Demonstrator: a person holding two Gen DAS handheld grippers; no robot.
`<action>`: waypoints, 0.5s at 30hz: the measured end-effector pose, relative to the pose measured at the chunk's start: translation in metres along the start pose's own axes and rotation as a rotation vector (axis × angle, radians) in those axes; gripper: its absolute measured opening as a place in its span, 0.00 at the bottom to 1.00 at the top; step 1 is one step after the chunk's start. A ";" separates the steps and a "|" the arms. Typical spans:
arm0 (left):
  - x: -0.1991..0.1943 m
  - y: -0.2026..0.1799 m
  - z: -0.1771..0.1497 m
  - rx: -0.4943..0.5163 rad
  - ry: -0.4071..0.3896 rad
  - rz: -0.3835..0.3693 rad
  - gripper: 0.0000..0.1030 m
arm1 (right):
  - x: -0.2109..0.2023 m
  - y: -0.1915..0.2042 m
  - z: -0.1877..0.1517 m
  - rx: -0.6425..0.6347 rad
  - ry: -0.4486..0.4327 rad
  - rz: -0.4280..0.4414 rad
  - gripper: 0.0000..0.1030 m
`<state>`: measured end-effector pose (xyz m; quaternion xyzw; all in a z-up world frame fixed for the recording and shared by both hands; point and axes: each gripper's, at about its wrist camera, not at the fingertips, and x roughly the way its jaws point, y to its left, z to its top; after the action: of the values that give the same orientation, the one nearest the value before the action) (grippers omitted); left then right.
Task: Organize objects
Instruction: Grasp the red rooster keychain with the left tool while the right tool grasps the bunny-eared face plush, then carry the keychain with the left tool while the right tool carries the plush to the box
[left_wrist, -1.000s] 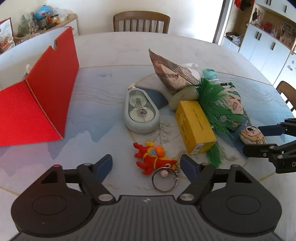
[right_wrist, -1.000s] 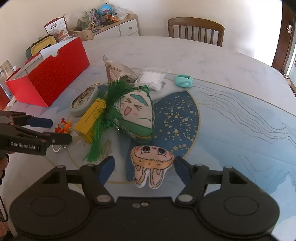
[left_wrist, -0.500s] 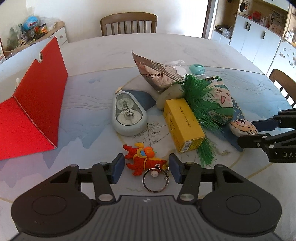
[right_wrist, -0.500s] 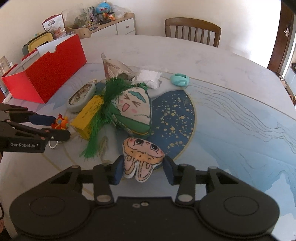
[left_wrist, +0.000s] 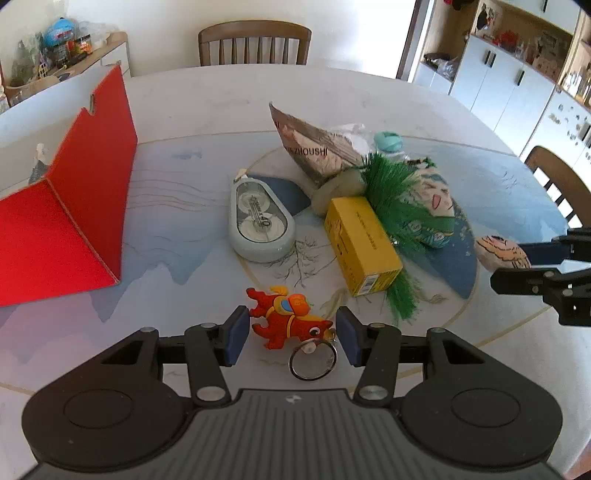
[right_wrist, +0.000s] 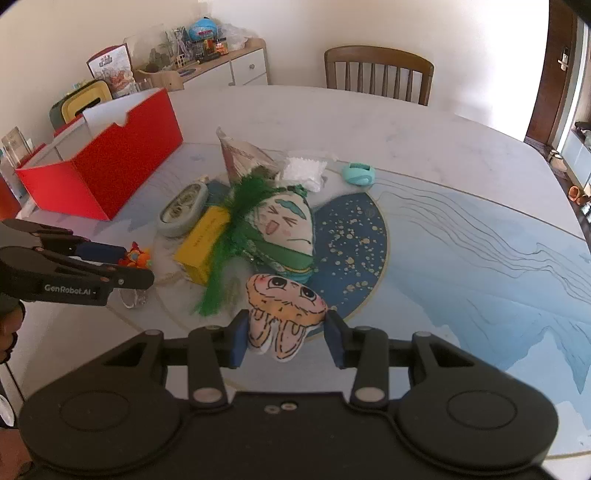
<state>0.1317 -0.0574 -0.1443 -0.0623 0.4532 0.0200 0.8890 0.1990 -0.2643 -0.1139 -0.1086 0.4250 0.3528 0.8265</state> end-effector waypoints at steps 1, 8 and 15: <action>-0.004 0.001 0.000 -0.003 -0.004 -0.006 0.50 | -0.003 0.002 0.001 0.003 -0.003 0.003 0.40; -0.032 0.012 0.009 -0.027 -0.032 -0.051 0.50 | -0.023 0.020 0.012 0.006 -0.027 0.013 0.40; -0.062 0.030 0.025 -0.031 -0.053 -0.061 0.50 | -0.036 0.043 0.032 -0.003 -0.040 0.016 0.40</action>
<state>0.1123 -0.0236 -0.0821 -0.0894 0.4269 0.0017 0.8998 0.1759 -0.2355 -0.0613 -0.0992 0.4088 0.3621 0.8318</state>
